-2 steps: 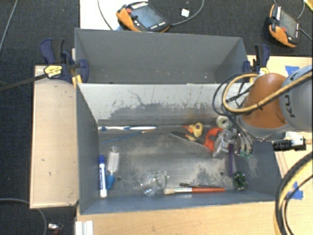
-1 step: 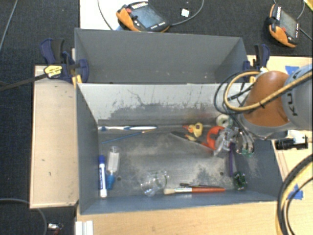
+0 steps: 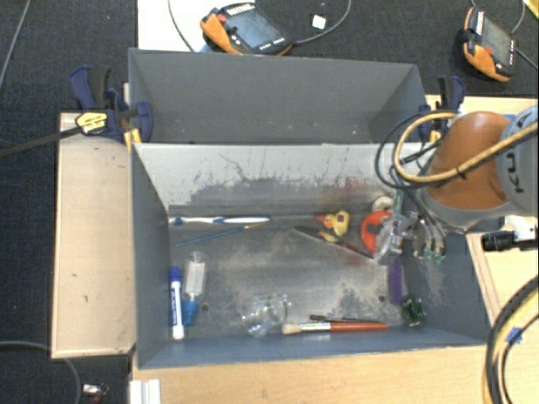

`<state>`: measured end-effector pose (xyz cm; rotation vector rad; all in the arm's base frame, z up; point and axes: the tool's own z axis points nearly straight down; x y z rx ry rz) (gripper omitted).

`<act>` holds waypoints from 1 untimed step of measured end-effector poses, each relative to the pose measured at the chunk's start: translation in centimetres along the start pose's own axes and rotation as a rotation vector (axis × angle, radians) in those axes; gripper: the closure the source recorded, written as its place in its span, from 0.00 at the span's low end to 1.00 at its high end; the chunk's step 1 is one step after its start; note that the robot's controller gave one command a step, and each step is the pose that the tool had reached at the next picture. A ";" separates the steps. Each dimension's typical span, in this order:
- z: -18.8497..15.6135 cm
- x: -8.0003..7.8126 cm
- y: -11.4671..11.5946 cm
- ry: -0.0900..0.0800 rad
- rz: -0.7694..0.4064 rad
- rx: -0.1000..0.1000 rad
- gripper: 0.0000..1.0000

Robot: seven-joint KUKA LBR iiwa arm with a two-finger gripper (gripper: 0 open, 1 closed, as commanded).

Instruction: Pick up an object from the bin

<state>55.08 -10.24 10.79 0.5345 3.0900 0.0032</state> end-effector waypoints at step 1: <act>-2.6 -0.1 0.0 -0.005 -0.001 -0.001 1.00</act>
Offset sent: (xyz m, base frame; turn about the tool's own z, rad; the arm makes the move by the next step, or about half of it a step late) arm 0.0007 -0.0002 0.0303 -0.0008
